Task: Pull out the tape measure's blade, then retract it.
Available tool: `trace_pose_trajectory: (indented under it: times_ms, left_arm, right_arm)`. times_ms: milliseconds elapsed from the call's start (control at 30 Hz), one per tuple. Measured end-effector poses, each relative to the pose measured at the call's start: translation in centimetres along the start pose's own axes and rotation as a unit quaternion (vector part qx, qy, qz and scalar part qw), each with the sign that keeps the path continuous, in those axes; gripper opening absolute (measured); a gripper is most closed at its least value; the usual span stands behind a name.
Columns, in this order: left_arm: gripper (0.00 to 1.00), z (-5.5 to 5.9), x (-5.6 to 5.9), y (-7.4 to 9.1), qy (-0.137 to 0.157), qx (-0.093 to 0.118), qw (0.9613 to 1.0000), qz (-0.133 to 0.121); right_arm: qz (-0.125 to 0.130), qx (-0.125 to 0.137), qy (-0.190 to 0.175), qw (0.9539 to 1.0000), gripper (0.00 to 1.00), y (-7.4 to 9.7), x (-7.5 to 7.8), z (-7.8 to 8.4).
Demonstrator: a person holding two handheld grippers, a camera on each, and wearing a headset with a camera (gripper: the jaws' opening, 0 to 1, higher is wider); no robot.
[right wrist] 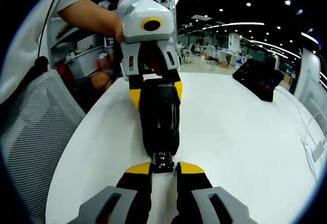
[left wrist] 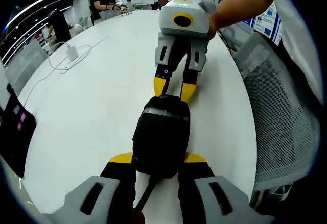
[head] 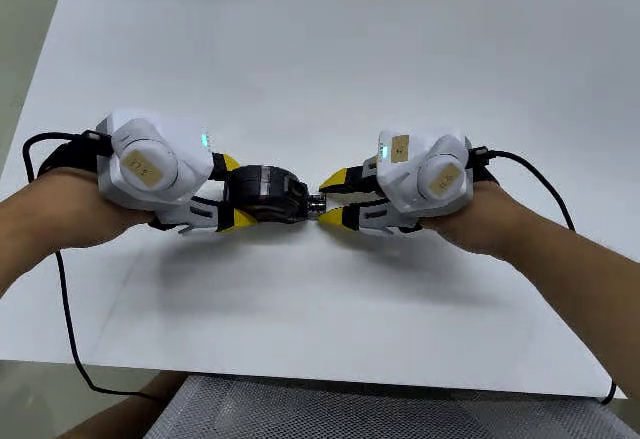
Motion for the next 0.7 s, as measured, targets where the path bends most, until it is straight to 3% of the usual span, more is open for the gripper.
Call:
trace_pose_trajectory:
  times_ms: [500,600,700]
  left_arm:
    - [0.26,-0.11,0.07,-0.05,0.000,-0.009,1.0000,-0.003]
    - [0.26,-0.37,0.15,-0.11,-0.005,-0.021,0.9998,-0.003]
    - [0.26,-0.24,0.06,-0.03,-0.002,-0.017,0.9999,-0.002]
  right_arm:
    - [-0.010,0.014,0.019,0.9997,0.12,-0.47,-0.11,0.03]
    - [-0.013,0.014,0.018,0.9996,0.12,-0.51,0.00,0.00]
    - [-0.015,0.017,0.022,0.9995,0.11,-0.54,0.08,0.04]
Point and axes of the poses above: the centre of the closed fingertips' face, and the gripper's own axes: y roughly backward along the fingers, x roughly to its right, z roughly out of its underside, the point moved 10 cm from there along y, roughly backward along the fingers, and after that the axes turned 7 degrees about z, right-handed, at the moved point
